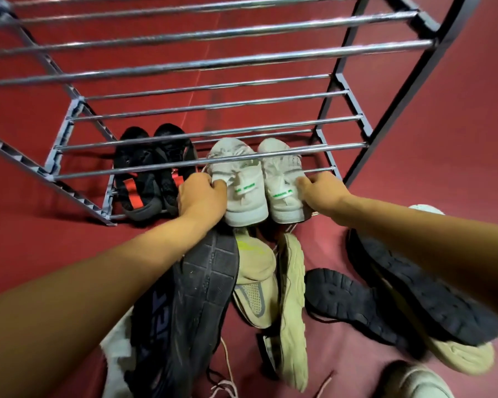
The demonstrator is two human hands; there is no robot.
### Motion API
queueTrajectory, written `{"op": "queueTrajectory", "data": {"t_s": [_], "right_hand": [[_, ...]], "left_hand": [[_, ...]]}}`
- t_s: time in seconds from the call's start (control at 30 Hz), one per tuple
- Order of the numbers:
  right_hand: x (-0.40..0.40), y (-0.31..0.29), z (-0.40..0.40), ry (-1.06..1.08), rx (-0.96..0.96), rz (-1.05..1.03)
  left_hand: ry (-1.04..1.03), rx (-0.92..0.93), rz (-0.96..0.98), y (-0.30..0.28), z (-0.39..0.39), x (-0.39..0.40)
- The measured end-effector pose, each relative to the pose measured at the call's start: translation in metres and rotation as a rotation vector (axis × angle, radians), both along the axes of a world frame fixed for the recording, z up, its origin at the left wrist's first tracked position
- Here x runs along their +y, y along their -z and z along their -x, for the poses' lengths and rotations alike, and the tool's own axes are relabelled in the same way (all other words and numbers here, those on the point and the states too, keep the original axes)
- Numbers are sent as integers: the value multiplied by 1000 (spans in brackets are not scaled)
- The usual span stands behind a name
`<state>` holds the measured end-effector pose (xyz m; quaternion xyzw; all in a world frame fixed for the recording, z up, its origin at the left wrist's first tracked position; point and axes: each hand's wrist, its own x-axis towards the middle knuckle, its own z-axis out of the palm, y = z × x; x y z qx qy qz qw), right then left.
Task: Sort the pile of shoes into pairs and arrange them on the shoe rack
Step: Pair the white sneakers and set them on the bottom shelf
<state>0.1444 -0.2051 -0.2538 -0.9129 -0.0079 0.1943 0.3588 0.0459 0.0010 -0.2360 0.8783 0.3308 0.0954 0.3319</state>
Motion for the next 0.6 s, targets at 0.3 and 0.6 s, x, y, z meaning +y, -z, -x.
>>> {"op": "queueTrajectory", "data": {"t_s": [0.3,0.6], "right_hand": [[47,16,-35,-10,-100,-16],[33,32,-5,-400,-169,175]], "left_hand": [[-42,241,-82,33,-39,8],[569,217,-444,47,-10,-13]]}}
